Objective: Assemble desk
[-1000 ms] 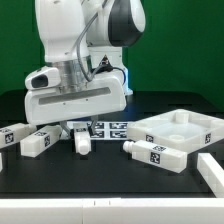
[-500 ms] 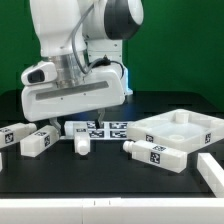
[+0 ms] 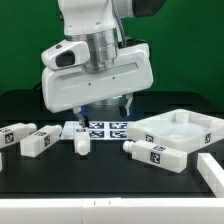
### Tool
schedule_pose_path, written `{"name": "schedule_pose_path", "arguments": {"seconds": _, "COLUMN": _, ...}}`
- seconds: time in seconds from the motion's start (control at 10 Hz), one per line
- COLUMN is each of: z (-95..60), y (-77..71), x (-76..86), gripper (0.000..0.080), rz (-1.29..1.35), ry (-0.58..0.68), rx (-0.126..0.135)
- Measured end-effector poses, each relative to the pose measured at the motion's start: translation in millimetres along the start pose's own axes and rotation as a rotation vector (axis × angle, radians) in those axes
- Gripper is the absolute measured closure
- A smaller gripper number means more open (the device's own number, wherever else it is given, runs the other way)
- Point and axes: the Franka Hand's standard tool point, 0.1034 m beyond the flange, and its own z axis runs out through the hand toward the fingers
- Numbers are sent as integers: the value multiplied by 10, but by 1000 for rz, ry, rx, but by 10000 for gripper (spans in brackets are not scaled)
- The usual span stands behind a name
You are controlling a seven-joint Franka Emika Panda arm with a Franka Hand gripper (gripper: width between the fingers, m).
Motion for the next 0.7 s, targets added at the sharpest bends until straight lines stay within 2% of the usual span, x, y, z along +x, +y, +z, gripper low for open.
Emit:
{"name": "schedule_pose_path", "arguments": {"seconds": 0.2, "z": 0, "y": -17, "x": 17, "gripper": 150, "rz": -5, "ry": 1, "rx": -2}}
{"name": "schedule_pose_path", "arguments": {"seconds": 0.3, "z": -26, "y": -97, "x": 198, "gripper": 150, "rz": -69, "ry": 30, "rx": -55}}
{"name": "schedule_pose_path", "arguments": {"seconds": 0.4, "z": -5, "y": -284, "x": 407, "gripper": 150, "rz": -183, "ry": 33, "rx": -86}}
{"name": "schedule_pose_path", "arguments": {"seconds": 0.5, "z": 55, "y": -467, "x": 564, "gripper": 150, "rz": -230, "ry": 30, "rx": -94}}
{"name": "schedule_pose_path", "arguments": {"seconds": 0.6, "z": 96, "y": -662, "x": 636, "gripper": 150, "rz": -256, "ry": 22, "rx": -110}}
{"name": "schedule_pose_path", "arguments": {"seconds": 0.7, "z": 97, "y": -654, "x": 630, "gripper": 150, "rz": -272, "ry": 22, "rx": -106}}
